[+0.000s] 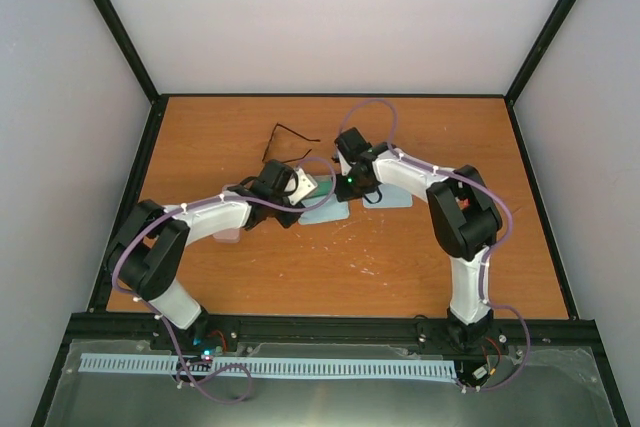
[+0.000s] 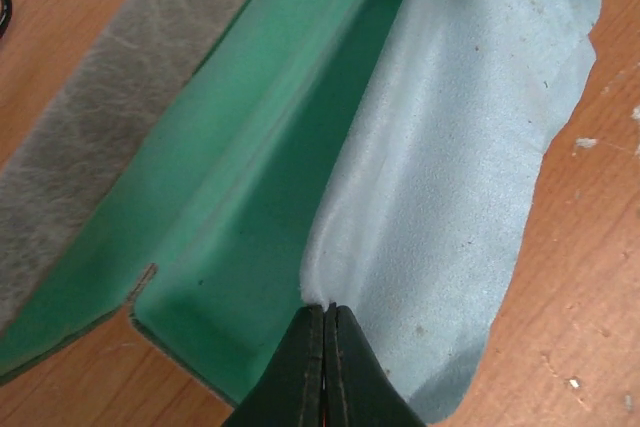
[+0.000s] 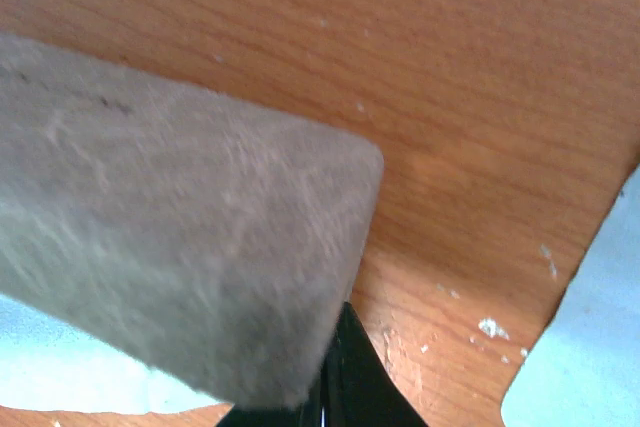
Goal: Organize the sunglasses
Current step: Place the glasses cleaning cloth in the sunglasses case.
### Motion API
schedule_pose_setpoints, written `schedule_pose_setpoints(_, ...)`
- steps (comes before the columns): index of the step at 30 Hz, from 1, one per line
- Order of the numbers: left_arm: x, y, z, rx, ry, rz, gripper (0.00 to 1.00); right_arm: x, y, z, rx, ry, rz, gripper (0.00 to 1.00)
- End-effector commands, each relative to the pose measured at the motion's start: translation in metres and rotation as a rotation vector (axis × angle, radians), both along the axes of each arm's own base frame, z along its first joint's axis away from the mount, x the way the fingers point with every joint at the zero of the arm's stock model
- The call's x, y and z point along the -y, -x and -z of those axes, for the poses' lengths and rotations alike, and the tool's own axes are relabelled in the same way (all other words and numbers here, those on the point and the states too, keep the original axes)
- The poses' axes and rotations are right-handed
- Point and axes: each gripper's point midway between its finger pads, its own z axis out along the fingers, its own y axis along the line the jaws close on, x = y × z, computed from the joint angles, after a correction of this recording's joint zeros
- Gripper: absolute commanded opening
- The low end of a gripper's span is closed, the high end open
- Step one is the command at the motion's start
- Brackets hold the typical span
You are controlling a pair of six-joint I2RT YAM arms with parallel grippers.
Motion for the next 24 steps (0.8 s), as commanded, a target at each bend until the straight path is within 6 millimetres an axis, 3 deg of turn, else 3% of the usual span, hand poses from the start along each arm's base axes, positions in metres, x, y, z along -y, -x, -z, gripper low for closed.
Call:
schedule_pose_setpoints(1, -0.002, -0.015, -0.014, 0.048, 0.014, 0.005, 0.0, -0.009, -0.008, -0.001, 0.003, 0.005, -0.033, 0.03)
schedule_pose_setpoints(13, -0.013, -0.024, -0.008, 0.048, 0.005, -0.01, 0.01, -0.023, -0.022, 0.001, 0.01, -0.011, -0.048, 0.03)
schedule_pose_setpoints(24, -0.011, -0.033, -0.001, 0.056, 0.018, -0.017, 0.01, -0.024, -0.029, 0.006, 0.035, -0.007, -0.04, 0.03)
